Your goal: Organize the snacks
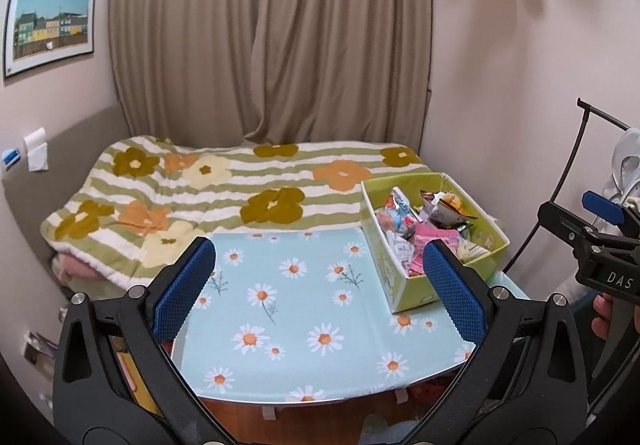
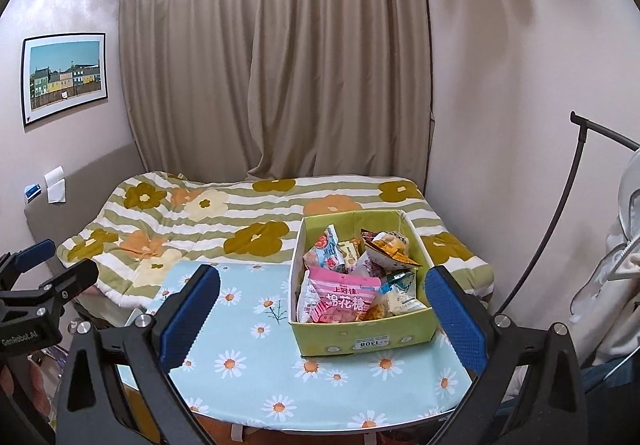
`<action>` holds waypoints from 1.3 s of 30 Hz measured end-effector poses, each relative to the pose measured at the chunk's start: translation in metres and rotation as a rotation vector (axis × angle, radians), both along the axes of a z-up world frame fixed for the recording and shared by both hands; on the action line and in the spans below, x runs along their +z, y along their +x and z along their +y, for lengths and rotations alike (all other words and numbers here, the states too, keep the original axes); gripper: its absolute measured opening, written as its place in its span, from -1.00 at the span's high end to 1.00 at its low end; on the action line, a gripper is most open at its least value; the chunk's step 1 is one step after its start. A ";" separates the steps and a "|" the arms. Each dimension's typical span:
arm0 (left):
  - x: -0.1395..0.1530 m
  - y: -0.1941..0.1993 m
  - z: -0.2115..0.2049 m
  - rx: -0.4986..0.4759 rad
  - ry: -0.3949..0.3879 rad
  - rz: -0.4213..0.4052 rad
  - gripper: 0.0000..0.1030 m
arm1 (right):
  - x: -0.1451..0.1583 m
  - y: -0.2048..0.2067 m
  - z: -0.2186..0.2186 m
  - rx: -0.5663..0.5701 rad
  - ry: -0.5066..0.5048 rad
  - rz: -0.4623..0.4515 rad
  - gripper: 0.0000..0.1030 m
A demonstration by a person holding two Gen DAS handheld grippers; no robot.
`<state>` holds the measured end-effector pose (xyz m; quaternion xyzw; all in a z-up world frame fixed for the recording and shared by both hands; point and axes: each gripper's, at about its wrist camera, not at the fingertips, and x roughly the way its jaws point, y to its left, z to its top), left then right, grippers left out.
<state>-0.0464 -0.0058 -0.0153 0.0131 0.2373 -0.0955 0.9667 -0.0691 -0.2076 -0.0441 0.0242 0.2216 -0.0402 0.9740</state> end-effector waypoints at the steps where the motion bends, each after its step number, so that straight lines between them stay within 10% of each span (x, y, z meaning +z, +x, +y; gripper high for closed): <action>1: 0.000 -0.001 0.001 0.000 -0.001 -0.002 -0.99 | 0.000 0.001 0.001 0.000 -0.002 -0.002 -0.98; 39: -0.002 0.005 0.004 0.042 0.018 -0.013 -0.99 | -0.006 0.007 0.003 -0.001 -0.008 0.007 -0.98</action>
